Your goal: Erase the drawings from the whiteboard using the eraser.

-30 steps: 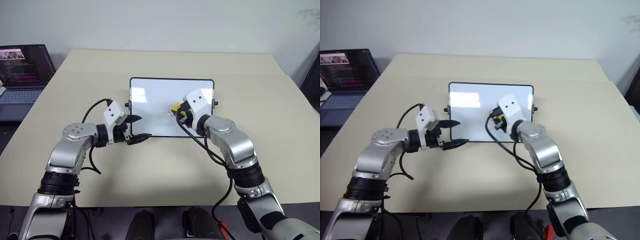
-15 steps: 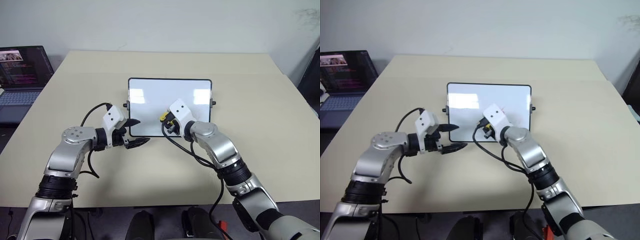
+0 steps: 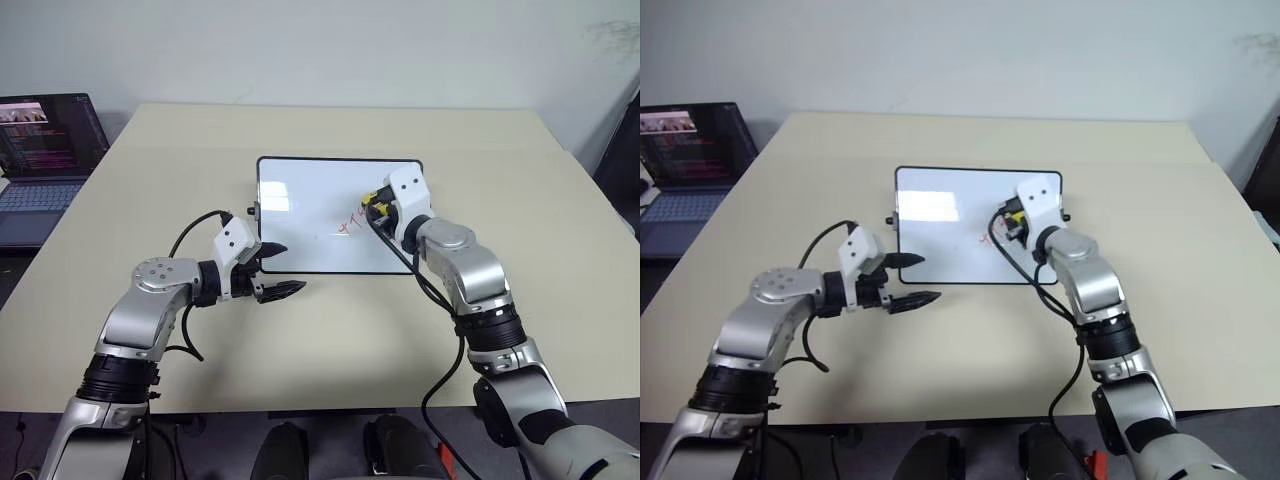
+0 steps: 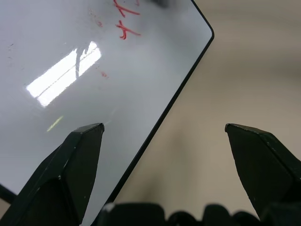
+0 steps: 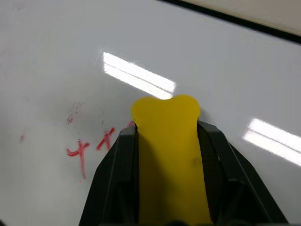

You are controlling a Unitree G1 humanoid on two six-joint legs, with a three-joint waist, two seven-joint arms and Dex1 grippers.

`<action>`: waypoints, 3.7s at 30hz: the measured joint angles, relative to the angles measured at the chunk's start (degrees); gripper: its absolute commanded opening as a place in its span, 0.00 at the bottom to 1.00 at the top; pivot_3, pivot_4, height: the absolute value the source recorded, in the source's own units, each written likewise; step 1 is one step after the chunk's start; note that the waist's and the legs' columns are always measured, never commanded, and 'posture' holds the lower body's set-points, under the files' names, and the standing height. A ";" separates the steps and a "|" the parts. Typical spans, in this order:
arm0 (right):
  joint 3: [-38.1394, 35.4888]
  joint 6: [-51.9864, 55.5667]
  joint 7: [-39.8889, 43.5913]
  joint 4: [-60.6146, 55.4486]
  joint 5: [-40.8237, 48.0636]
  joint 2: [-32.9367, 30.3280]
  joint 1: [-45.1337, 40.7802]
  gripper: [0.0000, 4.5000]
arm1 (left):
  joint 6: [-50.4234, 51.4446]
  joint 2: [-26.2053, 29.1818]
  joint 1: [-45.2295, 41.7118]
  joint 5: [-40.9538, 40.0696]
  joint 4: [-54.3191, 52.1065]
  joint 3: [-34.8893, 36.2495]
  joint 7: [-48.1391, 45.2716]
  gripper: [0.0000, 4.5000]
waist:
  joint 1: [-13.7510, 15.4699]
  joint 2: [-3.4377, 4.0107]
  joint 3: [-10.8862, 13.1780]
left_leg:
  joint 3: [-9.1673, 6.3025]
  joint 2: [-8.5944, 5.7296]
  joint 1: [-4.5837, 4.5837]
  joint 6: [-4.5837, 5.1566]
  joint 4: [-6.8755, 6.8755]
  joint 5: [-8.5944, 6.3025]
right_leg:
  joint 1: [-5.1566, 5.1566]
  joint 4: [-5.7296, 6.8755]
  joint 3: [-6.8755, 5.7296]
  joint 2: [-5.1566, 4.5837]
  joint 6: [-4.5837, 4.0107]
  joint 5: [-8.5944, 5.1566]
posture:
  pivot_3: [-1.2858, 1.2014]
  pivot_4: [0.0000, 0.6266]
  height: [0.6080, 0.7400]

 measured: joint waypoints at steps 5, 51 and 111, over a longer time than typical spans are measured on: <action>5.71 1.63 2.58 0.13 0.17 2.52 2.02 0.29 | -0.06 -0.20 -0.80 0.00 0.00 -0.61 0.01 1.00 | -0.38 0.01 0.01 | -0.03 0.02 0.00 0.00 0.03 0.00 | 0.02 0.02 -0.02 0.05 -0.03 0.02 | 0.52 0.24 1.00; 9.73 0.02 2.66 -1.23 -0.66 1.90 5.75 0.29 | -0.07 -0.64 0.26 0.00 0.12 -0.66 0.23 1.00 | -0.39 -0.05 -0.03 | -0.01 0.07 0.10 0.10 0.01 0.08 | 0.09 -0.05 0.02 0.10 0.05 0.01 | 0.52 0.24 1.00; 5.88 -5.87 -1.44 1.37 -5.24 -3.05 2.54 0.29 | -0.01 -1.75 -0.16 -0.07 0.14 -1.13 0.11 1.00 | 0.64 -0.11 -0.06 | 0.00 -0.06 0.12 0.27 0.00 0.20 | 0.14 -0.09 0.01 -0.07 0.17 0.00 | 0.52 0.24 1.00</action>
